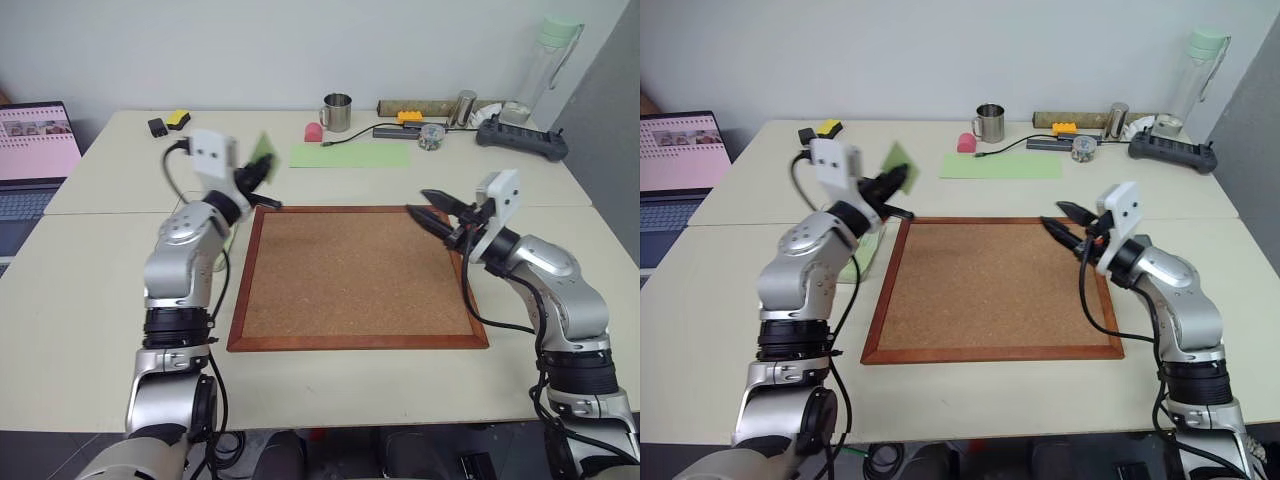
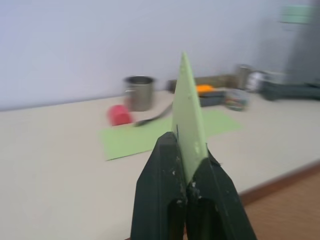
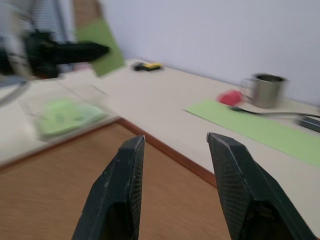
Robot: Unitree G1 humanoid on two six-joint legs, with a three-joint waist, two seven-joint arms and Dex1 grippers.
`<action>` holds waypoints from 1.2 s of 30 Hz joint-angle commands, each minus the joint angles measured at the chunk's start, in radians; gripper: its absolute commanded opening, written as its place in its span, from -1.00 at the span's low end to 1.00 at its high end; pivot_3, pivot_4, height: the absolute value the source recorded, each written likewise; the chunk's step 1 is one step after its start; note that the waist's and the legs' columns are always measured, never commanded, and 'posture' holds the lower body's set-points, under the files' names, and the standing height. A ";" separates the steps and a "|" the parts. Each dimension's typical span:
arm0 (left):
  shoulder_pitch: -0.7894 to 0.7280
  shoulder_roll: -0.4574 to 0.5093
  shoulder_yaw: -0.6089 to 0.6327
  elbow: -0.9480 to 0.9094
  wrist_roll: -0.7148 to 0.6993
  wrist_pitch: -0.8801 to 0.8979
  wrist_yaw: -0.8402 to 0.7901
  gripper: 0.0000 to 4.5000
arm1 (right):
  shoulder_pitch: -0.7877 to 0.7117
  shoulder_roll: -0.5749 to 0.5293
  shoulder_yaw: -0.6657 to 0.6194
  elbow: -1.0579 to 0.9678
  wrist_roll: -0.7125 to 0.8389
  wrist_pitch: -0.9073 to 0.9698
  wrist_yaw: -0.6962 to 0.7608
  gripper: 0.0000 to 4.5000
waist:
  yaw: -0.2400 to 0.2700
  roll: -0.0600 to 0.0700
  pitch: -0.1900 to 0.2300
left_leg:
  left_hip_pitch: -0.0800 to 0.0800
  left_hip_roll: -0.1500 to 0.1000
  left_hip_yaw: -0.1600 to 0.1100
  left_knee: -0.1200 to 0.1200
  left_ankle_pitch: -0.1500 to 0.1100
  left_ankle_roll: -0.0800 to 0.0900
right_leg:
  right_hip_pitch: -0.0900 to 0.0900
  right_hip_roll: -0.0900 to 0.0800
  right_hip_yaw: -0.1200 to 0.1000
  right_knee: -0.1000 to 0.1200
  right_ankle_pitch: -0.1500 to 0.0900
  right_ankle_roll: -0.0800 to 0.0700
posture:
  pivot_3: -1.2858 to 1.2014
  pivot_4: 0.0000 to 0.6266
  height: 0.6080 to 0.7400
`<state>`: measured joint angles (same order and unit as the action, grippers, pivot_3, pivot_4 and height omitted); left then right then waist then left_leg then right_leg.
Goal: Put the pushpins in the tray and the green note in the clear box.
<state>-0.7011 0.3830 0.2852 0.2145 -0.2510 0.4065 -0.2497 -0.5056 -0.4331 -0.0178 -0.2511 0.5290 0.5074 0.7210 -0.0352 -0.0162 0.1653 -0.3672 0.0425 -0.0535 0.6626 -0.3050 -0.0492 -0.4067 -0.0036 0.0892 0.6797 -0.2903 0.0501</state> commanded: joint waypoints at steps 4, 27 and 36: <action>0.067 0.012 0.078 -0.024 0.008 0.026 0.124 -1.00 | -0.080 -0.003 0.007 -0.085 0.075 0.096 -0.003 -0.08 | 0.014 -0.001 0.000 | -0.001 -0.001 -0.001 0.000 0.000 0.000 | 0.000 -0.003 -0.002 0.000 0.000 0.000 | 0.03 -0.52 1.00; 0.101 0.122 -0.099 -0.082 0.117 -0.079 -0.014 0.10 | -0.056 -0.047 -0.029 -0.075 0.051 0.102 -0.011 -0.06 | 0.009 -0.002 0.000 | -0.003 -0.002 -0.004 0.000 0.000 -0.001 | 0.000 -0.004 -0.005 0.000 0.000 0.000 | 0.03 -0.52 1.00; 0.015 0.182 -0.222 -0.127 0.115 -0.030 -0.217 0.10 | -0.055 -0.101 -0.060 -0.031 0.041 0.086 0.006 -0.06 | 0.005 -0.002 0.000 | -0.003 -0.003 -0.004 0.000 0.000 0.000 | 0.000 -0.003 -0.006 -0.001 0.000 0.000 | 0.03 -0.52 1.00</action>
<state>-0.6579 0.5530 0.0653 0.1400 -0.1215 0.3747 -0.4313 -0.5568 -0.5201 -0.0427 -0.2666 0.5704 0.6172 0.7195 -0.0298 -0.0177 0.1653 -0.3708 0.0401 -0.0577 0.6630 -0.3048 -0.0496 -0.4069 -0.0065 0.0834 0.6789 -0.2902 0.0502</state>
